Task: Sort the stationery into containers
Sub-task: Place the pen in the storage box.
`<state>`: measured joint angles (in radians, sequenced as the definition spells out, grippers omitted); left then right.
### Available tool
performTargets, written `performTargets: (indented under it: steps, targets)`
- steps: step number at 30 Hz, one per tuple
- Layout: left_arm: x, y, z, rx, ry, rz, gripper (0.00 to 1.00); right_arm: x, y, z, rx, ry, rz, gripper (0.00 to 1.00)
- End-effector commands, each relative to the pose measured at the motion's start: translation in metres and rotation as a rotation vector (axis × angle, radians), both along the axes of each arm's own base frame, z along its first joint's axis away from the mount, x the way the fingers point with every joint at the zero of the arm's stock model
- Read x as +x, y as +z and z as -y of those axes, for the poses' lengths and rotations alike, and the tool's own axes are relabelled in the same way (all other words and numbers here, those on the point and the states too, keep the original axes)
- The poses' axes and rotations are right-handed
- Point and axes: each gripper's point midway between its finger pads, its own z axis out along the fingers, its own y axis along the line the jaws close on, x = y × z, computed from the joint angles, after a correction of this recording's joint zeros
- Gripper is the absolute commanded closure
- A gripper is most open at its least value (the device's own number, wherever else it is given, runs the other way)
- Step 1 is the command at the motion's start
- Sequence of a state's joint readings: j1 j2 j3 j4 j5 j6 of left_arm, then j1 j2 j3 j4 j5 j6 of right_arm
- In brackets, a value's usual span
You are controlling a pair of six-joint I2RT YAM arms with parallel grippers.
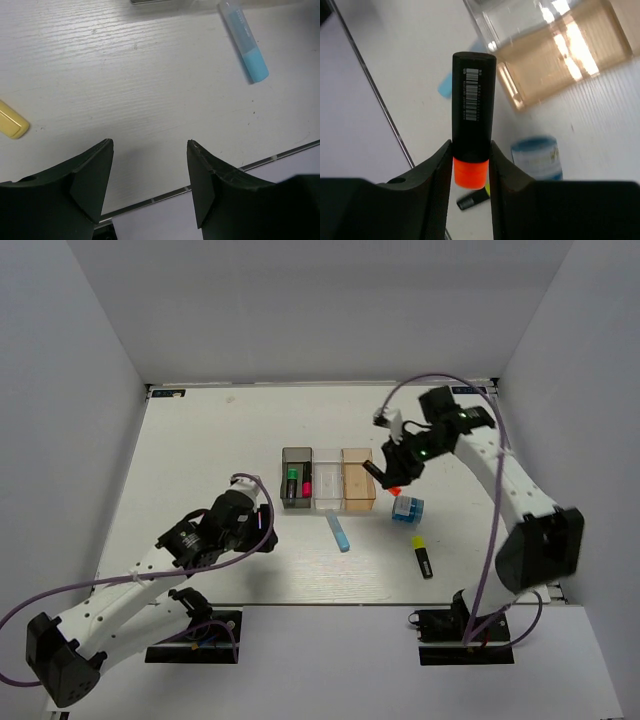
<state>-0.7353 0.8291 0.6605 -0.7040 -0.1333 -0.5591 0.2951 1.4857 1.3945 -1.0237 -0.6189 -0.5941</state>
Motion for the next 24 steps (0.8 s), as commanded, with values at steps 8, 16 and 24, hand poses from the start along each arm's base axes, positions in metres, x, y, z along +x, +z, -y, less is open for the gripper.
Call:
performTargets:
  steps: [8, 16, 24]
  targets:
    - [-0.005, 0.002, -0.021, 0.031, 0.1, 0.006, 0.29, 0.067, 0.004, -0.166, -0.011, -0.099, -0.069, 1.0]
    - [-0.013, 0.0, -0.038, 0.045, 0.151, 0.012, 0.29, 0.105, -0.034, -0.188, -0.085, -0.551, -0.083, 1.0]
    - [-0.014, -0.005, -0.036, 0.034, 0.154, 0.005, 0.29, 0.102, -0.053, -0.213, -0.065, -0.615, -0.131, 1.0]
